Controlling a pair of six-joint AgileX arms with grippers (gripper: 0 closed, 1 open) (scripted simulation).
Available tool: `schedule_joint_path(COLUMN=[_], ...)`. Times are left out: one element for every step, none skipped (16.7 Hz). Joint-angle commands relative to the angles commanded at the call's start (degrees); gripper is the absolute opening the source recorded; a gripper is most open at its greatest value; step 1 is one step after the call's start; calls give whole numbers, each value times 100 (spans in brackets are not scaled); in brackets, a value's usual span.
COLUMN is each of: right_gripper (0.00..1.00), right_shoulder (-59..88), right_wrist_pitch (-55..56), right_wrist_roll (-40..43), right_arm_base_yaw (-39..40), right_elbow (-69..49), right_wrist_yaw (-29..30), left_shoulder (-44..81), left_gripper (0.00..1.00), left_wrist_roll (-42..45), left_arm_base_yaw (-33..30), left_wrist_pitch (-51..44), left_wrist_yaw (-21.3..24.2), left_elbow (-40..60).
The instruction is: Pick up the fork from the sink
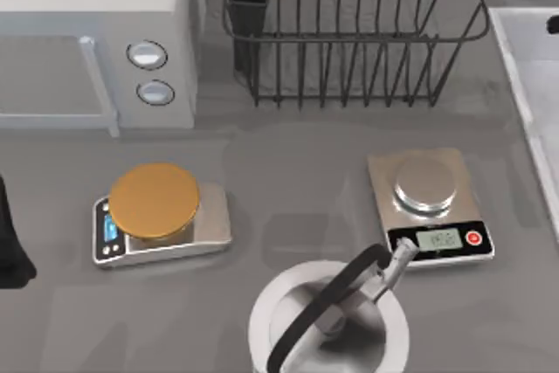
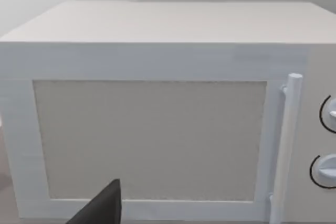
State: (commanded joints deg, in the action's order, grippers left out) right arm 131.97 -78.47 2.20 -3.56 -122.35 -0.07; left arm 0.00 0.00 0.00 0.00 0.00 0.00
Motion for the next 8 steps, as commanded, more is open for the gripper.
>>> schedule_joint_path(right_gripper=[0,0,0,0,0,0,0,0], right_shoulder=[-331,-683,-1042,-1385,-1690,-1939,-2128,-2255], right_wrist_pitch=[-26,-52,-78,-102,-127,-151,-173,-190], right_wrist_roll=[-229,-470,-716,-959,-1188,-1395,-1565,-1688], right_arm_base_yaw=[236,483,737,987,1225,1438,1613,1737], right_elbow=[328,677,1032,1373,1677,1927,2115,2242], right_wrist_yaw=[2,3,5,7,8,10,11,12], left_shoulder=[0,0,0,0,0,0,0,0], left_gripper=[100,100,100,100,100,100,100,100], left_wrist_roll=[0,0,0,0,0,0,0,0], left_arm_base_yaw=[0,0,0,0,0,0,0,0], left_wrist_pitch=[0,0,0,0,0,0,0,0], left_wrist_yaw=[0,0,0,0,0,0,0,0], left_elbow=[0,0,0,0,0,0,0,0])
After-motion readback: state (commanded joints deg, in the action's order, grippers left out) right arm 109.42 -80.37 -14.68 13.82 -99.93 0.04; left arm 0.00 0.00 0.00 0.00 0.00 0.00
